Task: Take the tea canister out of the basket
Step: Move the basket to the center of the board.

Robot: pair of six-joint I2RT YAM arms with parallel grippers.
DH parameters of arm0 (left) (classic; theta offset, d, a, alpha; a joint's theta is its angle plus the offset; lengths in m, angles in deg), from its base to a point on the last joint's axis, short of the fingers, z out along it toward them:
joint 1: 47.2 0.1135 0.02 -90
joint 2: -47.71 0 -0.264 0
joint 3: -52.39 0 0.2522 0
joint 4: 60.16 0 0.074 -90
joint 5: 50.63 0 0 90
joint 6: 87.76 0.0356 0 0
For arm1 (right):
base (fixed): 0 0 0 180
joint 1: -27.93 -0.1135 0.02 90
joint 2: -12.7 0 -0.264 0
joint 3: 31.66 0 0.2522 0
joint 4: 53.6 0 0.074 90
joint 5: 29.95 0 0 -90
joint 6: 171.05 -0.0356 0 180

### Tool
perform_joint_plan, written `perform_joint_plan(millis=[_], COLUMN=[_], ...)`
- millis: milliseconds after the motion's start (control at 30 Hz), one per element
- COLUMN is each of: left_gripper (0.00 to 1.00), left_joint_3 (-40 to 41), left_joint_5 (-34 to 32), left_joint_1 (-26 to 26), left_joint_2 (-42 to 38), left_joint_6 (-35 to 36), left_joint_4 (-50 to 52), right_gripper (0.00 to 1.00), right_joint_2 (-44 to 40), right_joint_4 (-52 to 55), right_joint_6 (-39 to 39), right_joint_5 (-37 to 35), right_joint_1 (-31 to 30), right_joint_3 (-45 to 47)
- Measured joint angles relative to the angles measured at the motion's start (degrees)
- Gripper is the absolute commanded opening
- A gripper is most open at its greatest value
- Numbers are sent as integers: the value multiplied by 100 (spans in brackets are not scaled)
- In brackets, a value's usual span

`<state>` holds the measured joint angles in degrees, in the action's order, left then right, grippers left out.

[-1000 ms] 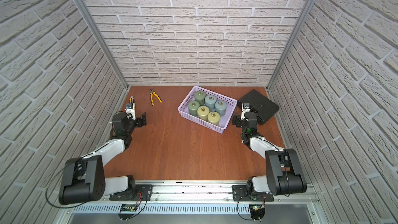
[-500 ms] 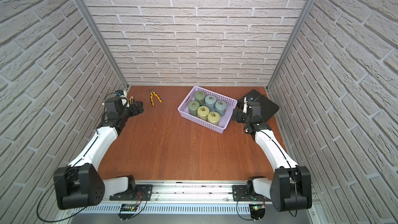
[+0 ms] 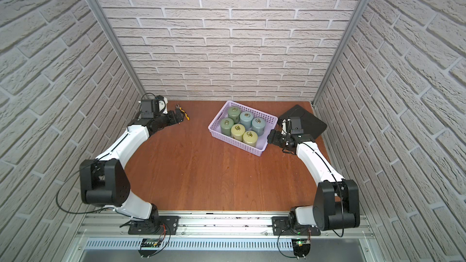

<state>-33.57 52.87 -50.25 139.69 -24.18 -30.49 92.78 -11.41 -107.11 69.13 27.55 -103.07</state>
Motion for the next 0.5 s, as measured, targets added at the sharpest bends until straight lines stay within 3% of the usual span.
perform_joint_plan(millis=[367,500], left_gripper=[98,98], left_joint_3=[-896,-1082], left_joint_5=[74,68], left_joint_1=[-535,-640], left_joint_2=[1043,1287], left_joint_6=[-83,-85], left_joint_4=[461,621], right_gripper=[82,76], right_joint_2=[817,1084], right_joint_4=[503,656], right_joint_6=[-424,-531], right_joint_5=[-240,-310], right_joint_1=[-44,-81], right_joint_3=[-752,-881])
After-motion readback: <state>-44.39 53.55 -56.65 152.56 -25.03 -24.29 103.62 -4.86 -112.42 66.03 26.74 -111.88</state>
